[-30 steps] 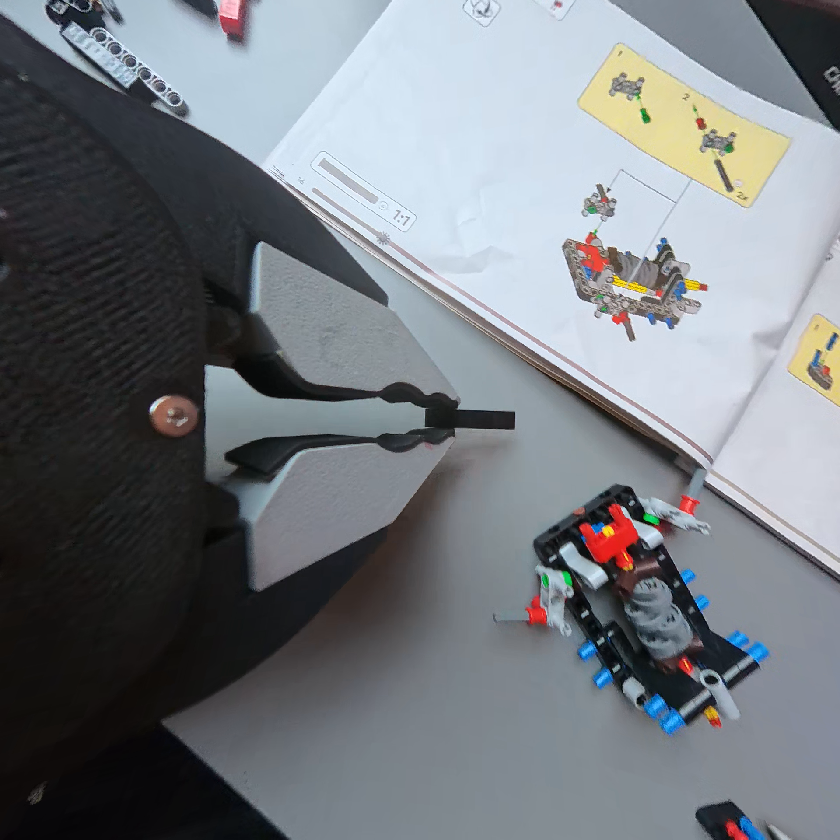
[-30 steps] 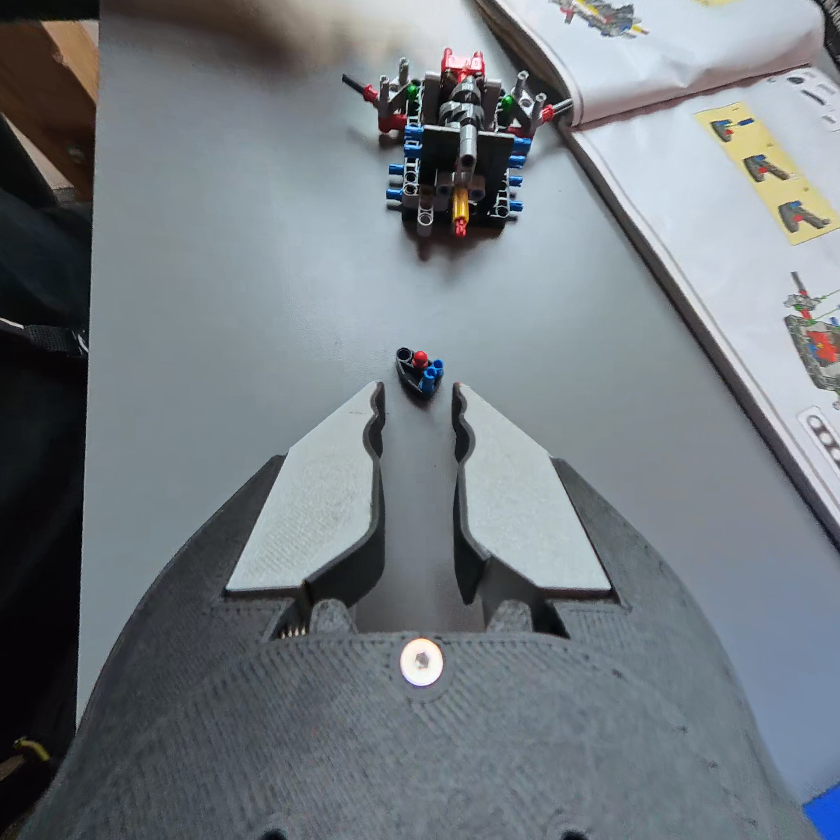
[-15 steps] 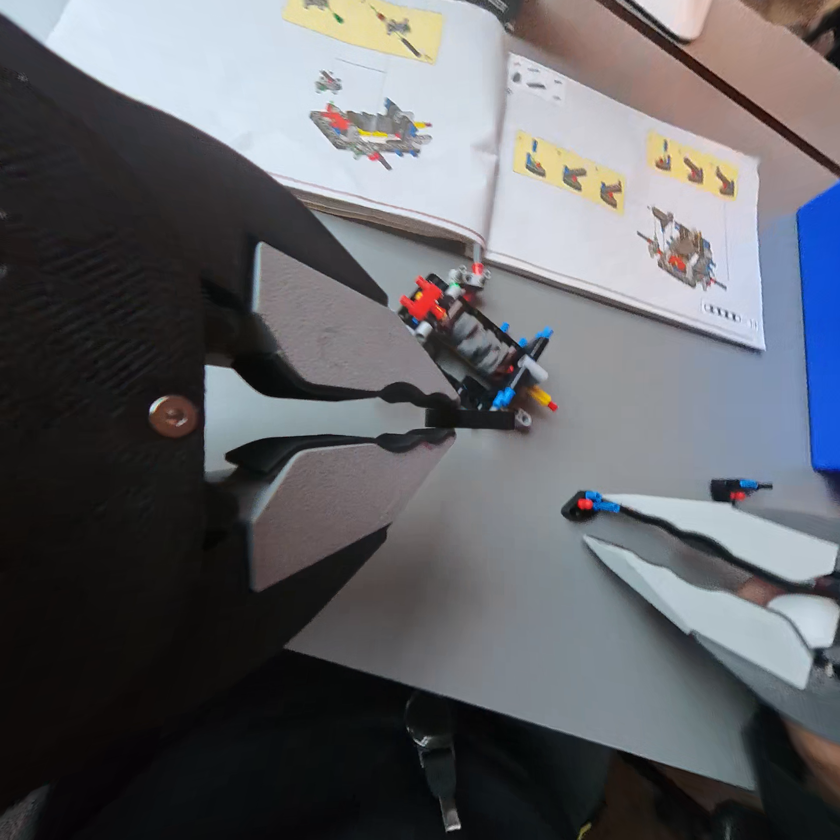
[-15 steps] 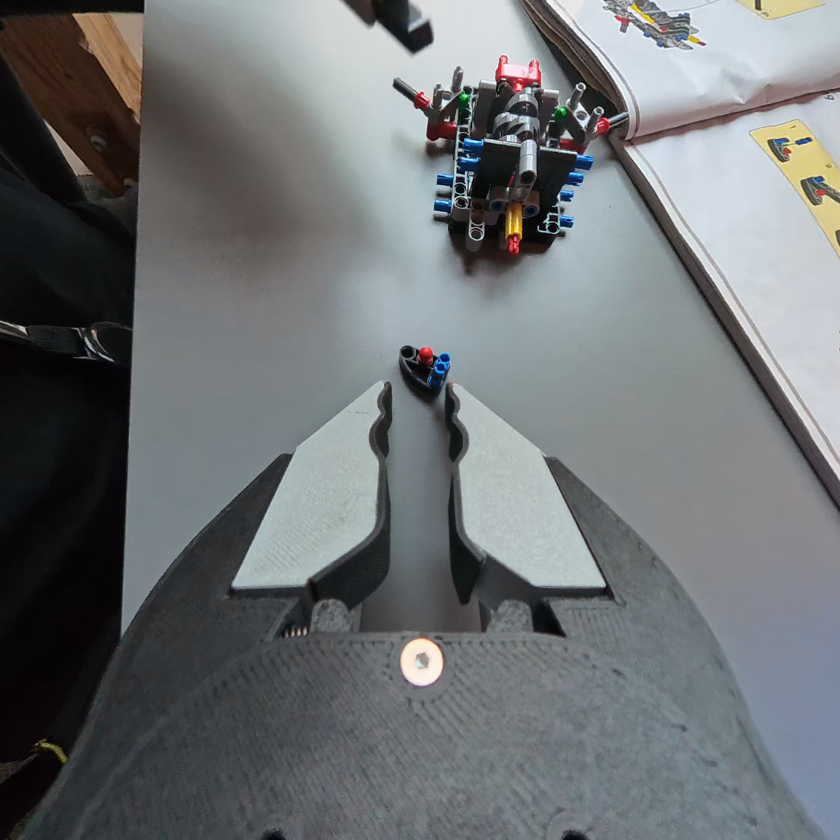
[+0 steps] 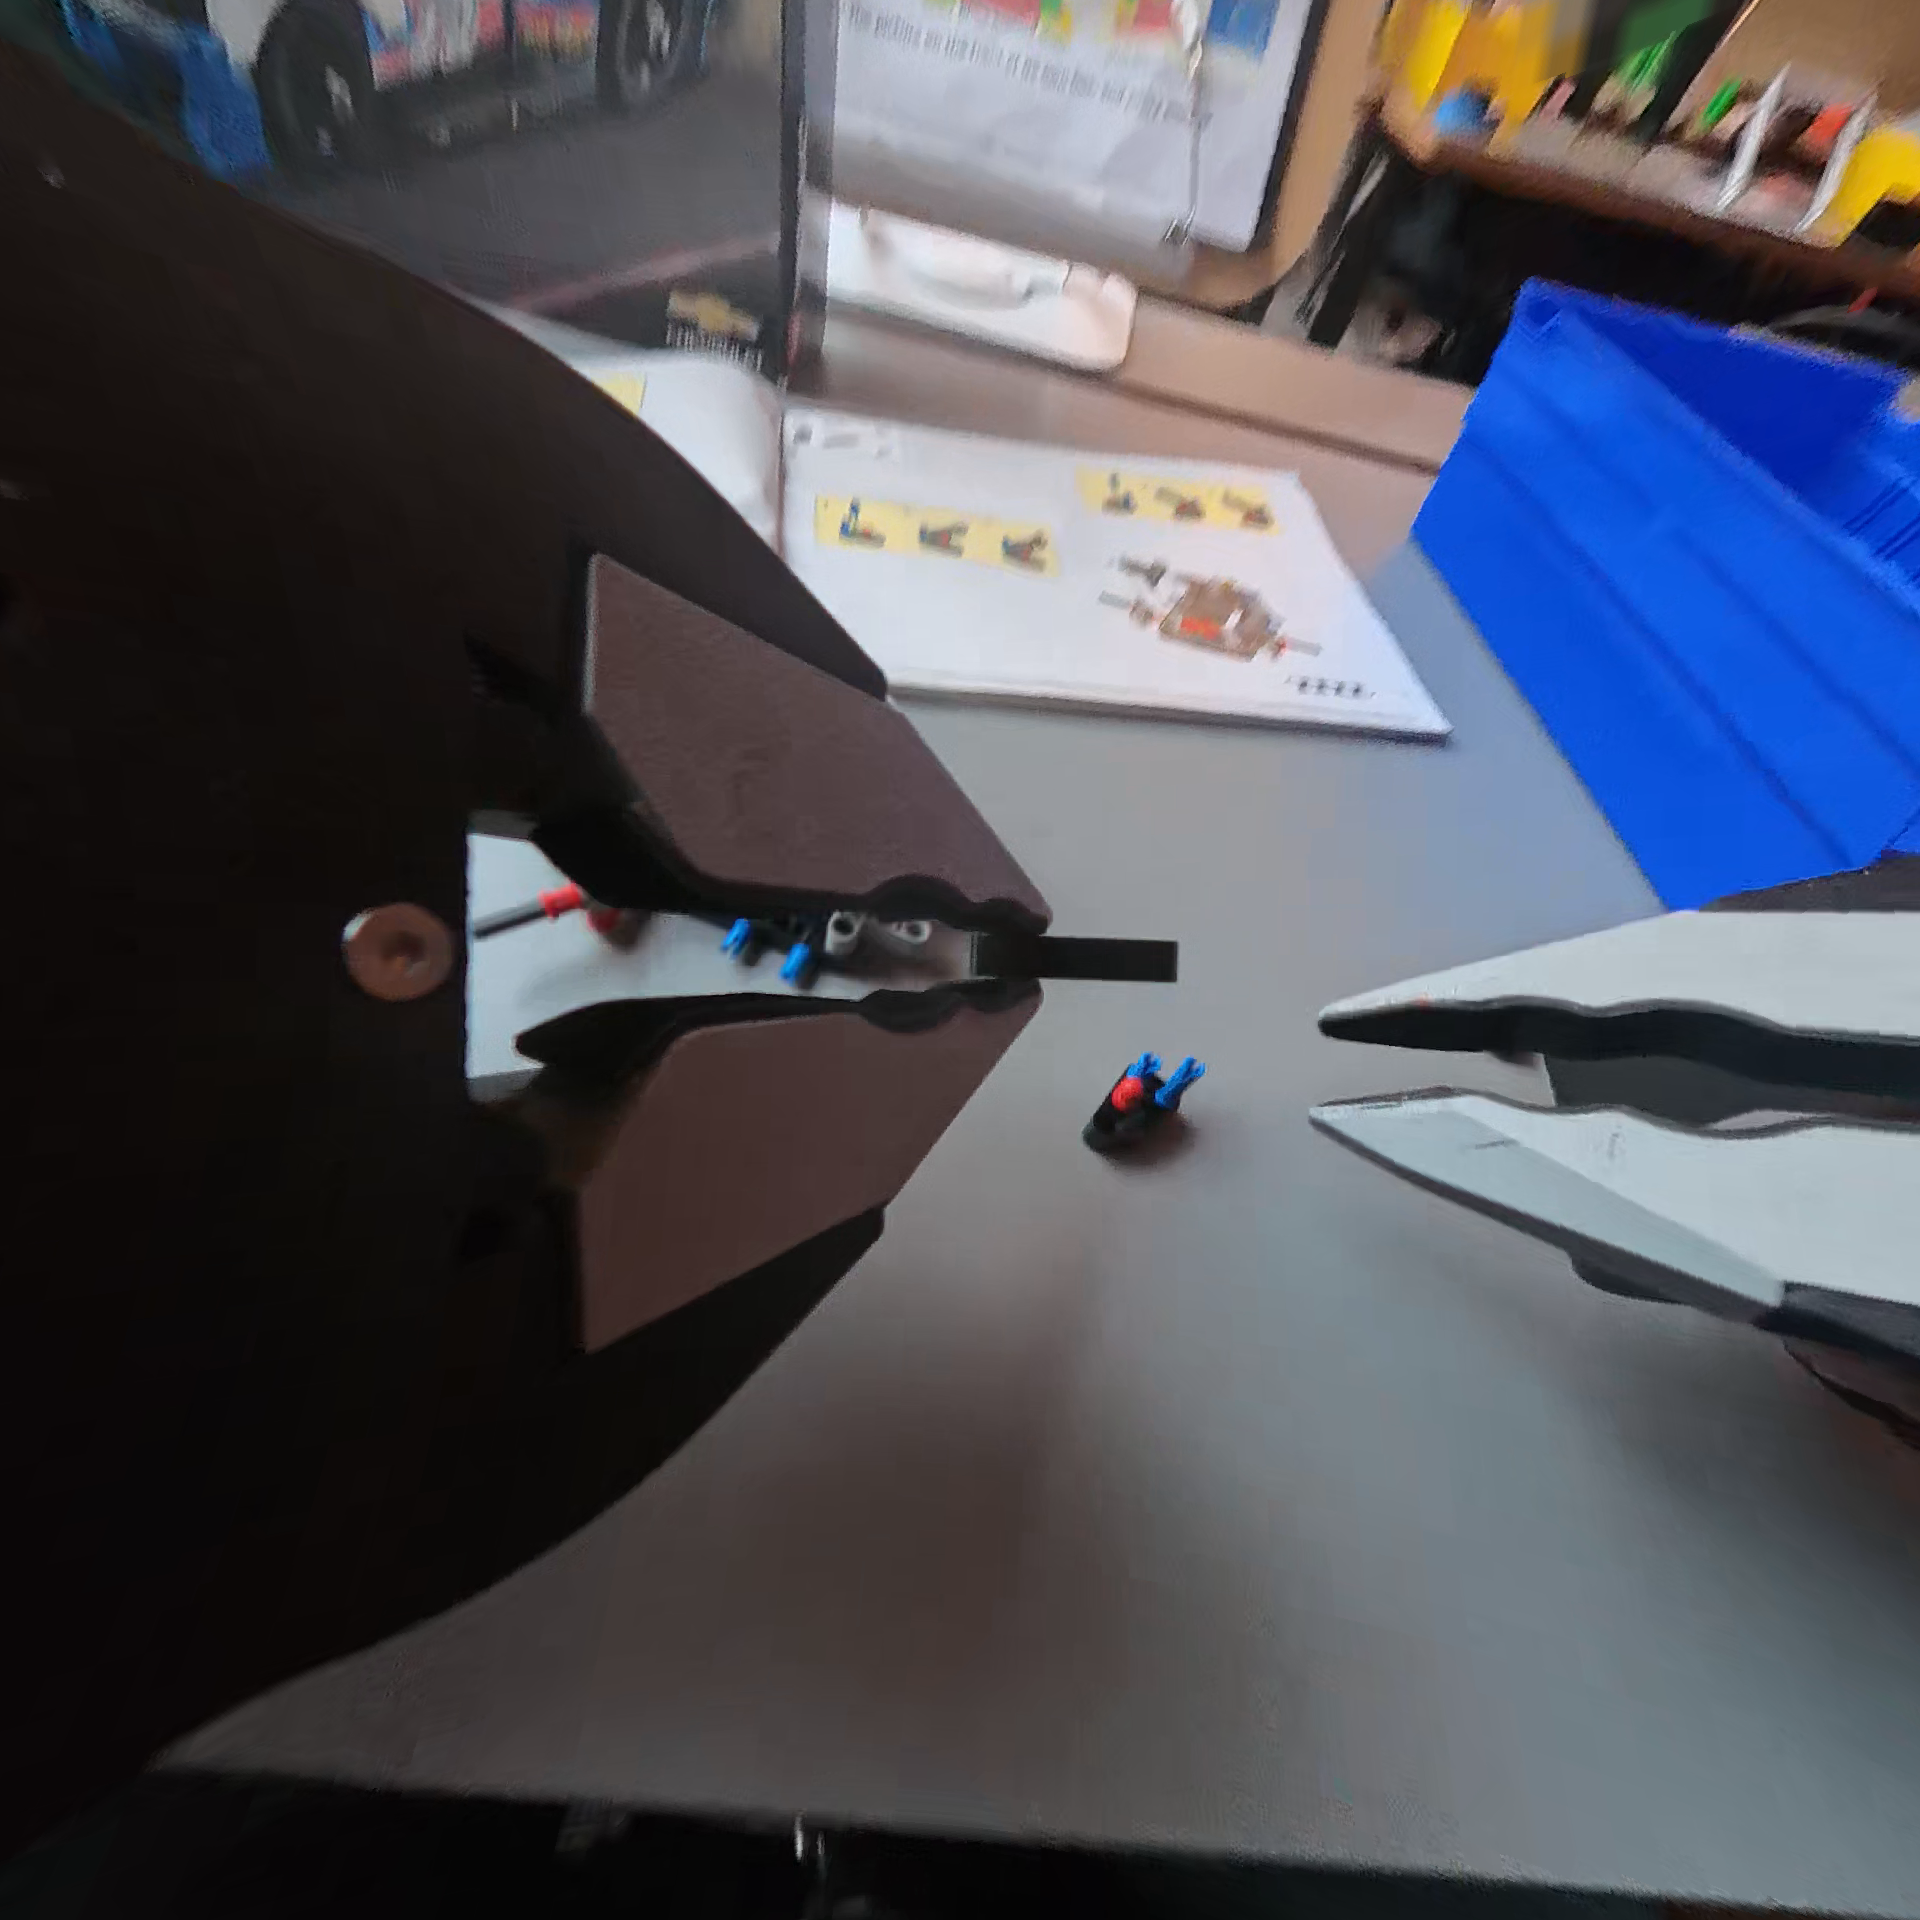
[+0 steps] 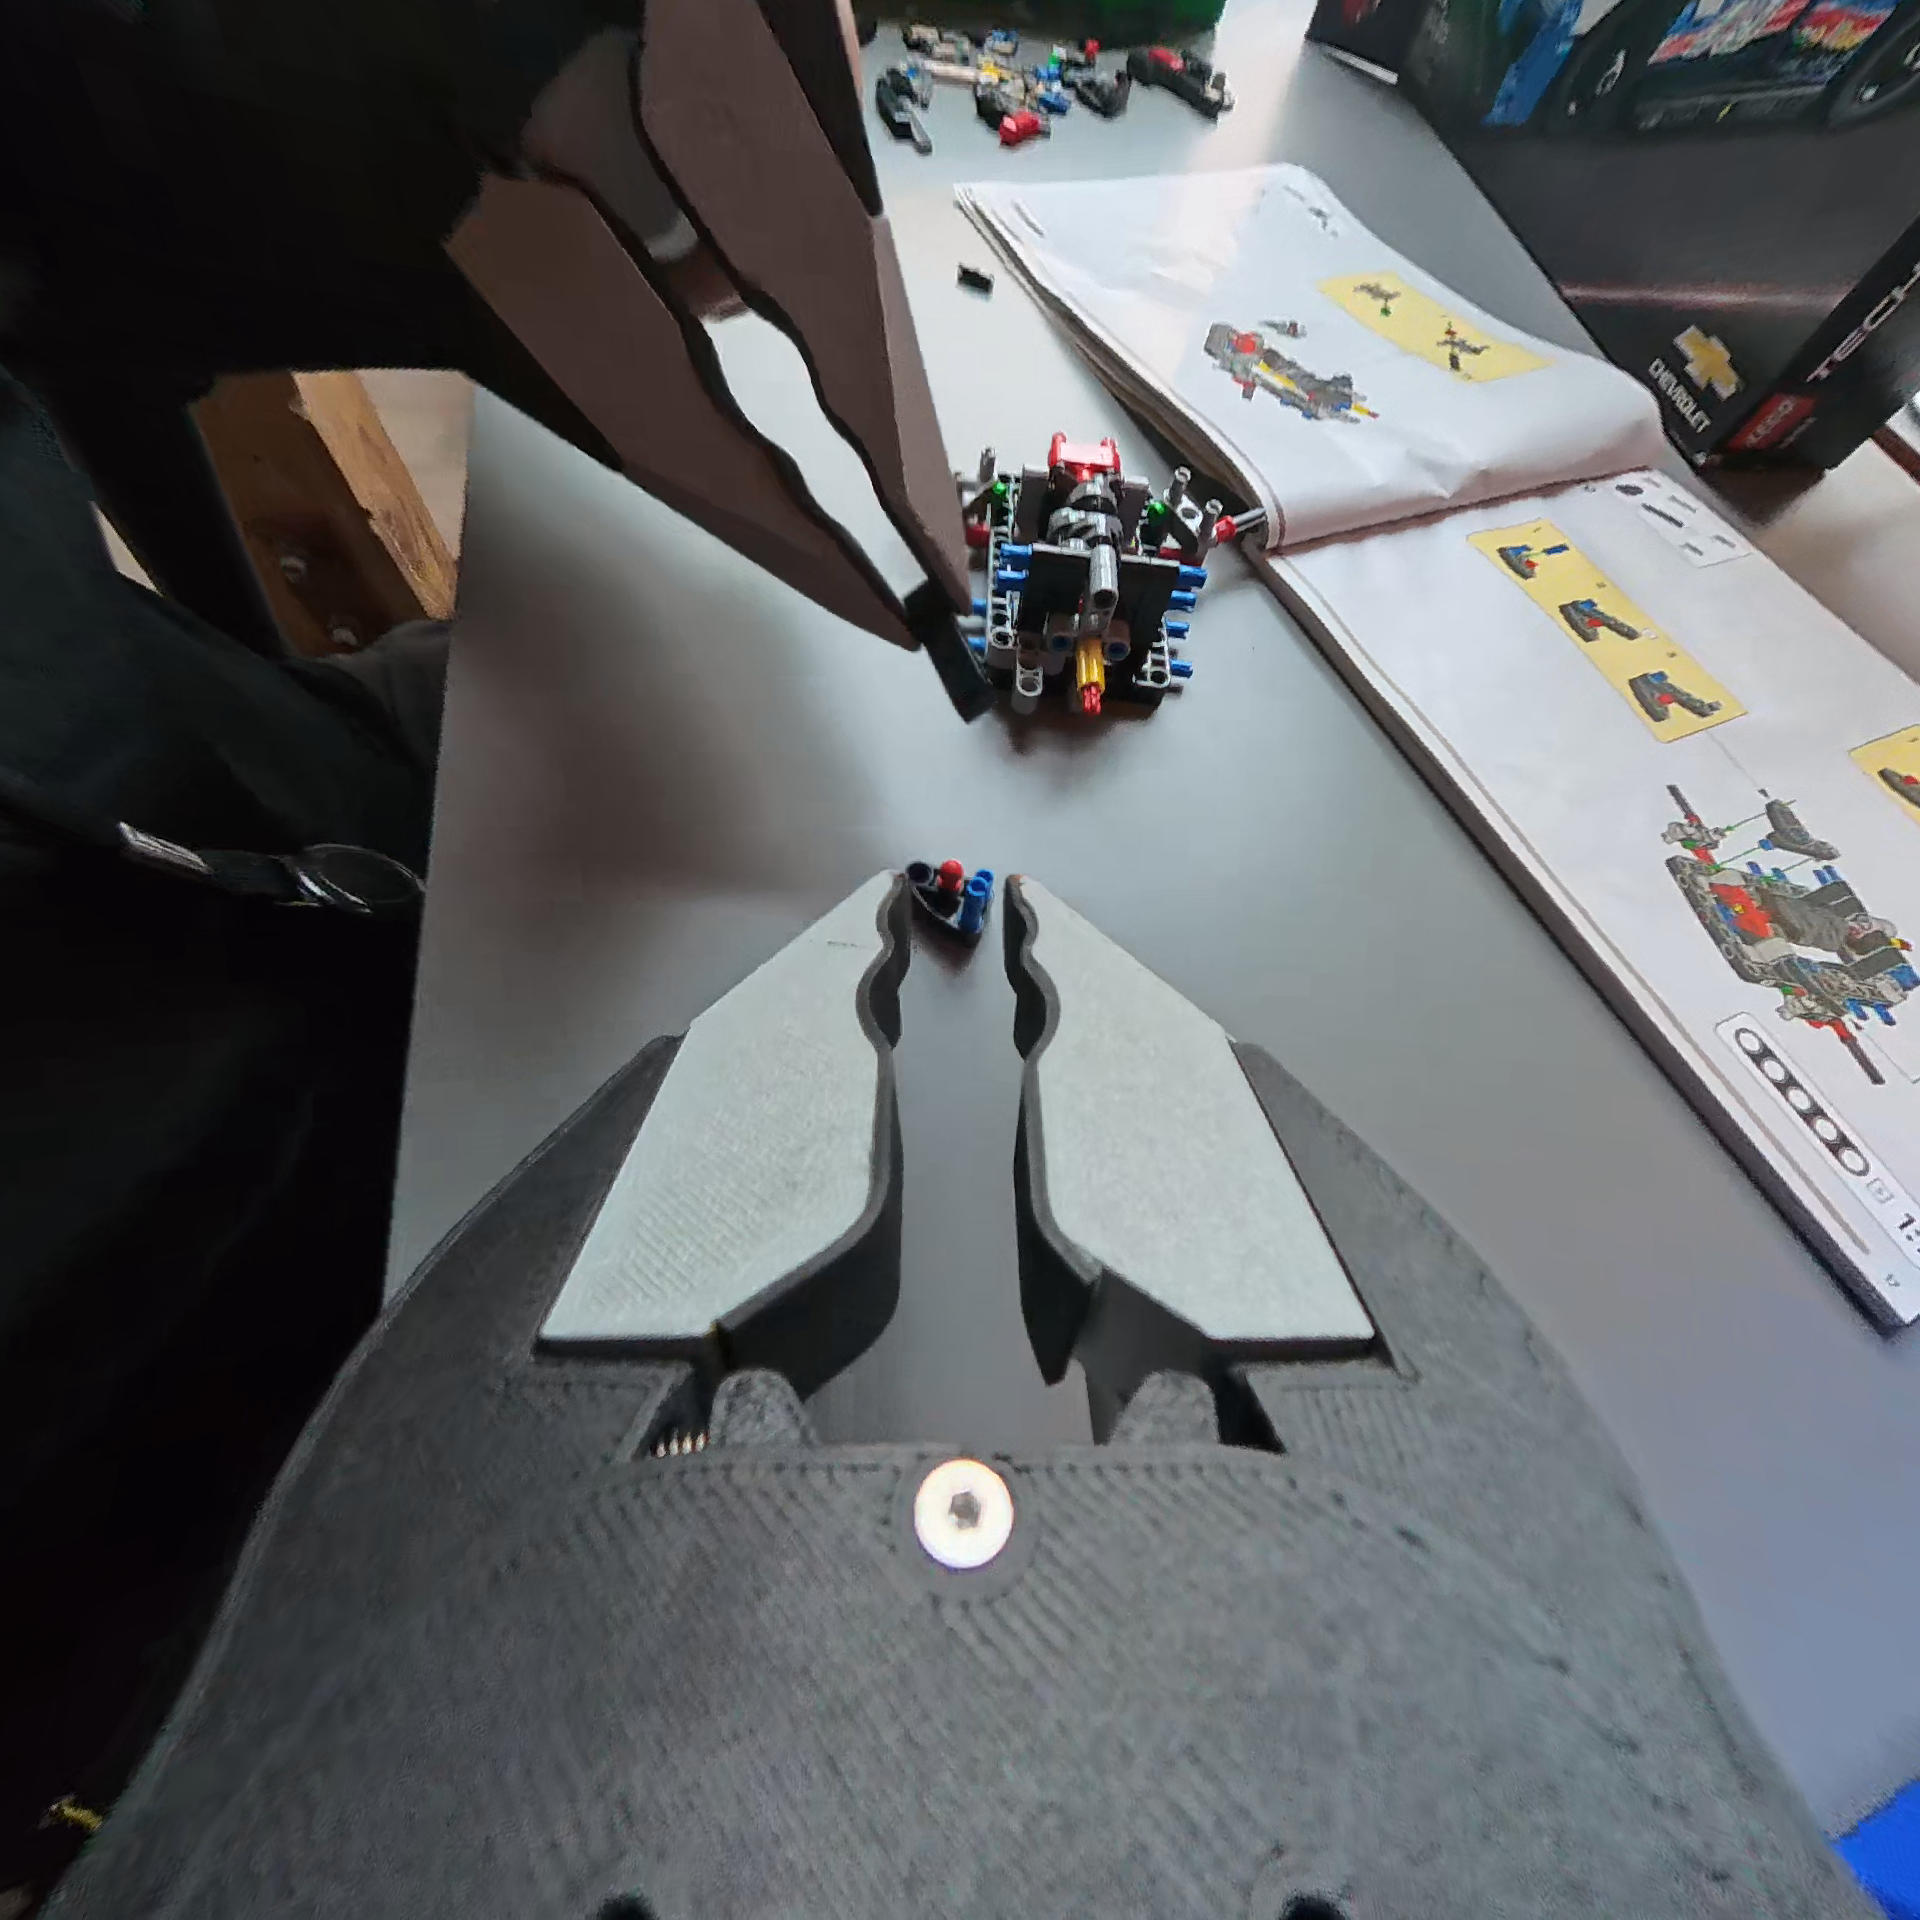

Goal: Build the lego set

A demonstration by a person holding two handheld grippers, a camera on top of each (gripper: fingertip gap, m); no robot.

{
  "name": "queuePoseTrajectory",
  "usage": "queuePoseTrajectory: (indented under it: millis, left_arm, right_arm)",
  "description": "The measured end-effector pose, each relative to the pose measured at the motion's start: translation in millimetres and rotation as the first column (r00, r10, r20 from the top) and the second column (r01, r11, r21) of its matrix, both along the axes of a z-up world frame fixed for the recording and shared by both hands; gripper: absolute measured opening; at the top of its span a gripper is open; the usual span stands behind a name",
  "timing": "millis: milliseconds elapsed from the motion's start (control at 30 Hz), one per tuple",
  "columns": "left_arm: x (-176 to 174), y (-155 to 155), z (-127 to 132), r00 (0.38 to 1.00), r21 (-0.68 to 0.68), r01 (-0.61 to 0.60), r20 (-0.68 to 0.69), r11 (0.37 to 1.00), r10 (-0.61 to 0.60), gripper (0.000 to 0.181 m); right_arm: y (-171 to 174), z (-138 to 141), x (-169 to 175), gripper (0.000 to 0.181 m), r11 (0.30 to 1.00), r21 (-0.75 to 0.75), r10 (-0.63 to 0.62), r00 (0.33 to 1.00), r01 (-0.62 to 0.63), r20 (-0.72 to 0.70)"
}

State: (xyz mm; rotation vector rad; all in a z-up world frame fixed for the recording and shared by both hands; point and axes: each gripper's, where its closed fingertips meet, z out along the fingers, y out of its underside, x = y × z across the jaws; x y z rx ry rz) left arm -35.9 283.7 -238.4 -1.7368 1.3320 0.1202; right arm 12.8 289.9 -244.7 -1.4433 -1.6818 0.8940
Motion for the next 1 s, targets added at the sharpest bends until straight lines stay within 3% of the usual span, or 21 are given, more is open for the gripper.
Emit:
queuePoseTrajectory:
  millis: [133, 333, 667, 800, 1000]
  left_arm:
    - [8, 7, 8, 0.993, 0.206, 0.068, -0.107, 0.976, -0.047, 0.005]
    - [22, 9, 17, 0.957, 0.417, 0.207, -0.276, 0.885, -0.094, 0.004]
    - [28, 6, 18, 0.904, 0.537, 0.319, -0.420, 0.781, -0.080, 0.004]
    - [30, 4, 15, 0.886, 0.542, 0.351, -0.456, 0.764, -0.084, 0.004]
    - [31, 1, 15, 0.886, 0.547, 0.365, -0.452, 0.753, -0.101, 0.004]
  right_arm:
    - [-7, 15, 0, 0.015, 0.995, -0.095, 0.017, 0.997, -0.024, -0.076]
    - [0, 24, -1, 0.019, 0.981, -0.195, -0.031, 0.992, 0.007, -0.119]
    - [1, 22, -6, 0.017, 0.987, -0.151, -0.070, 0.993, 0.055, -0.092]
    - [-5, 19, -11, 0.005, 0.994, -0.105, -0.050, 0.996, 0.043, -0.068]
    - [-6, 15, -12, 0.005, 0.998, -0.046, -0.048, 0.998, 0.046, -0.047]
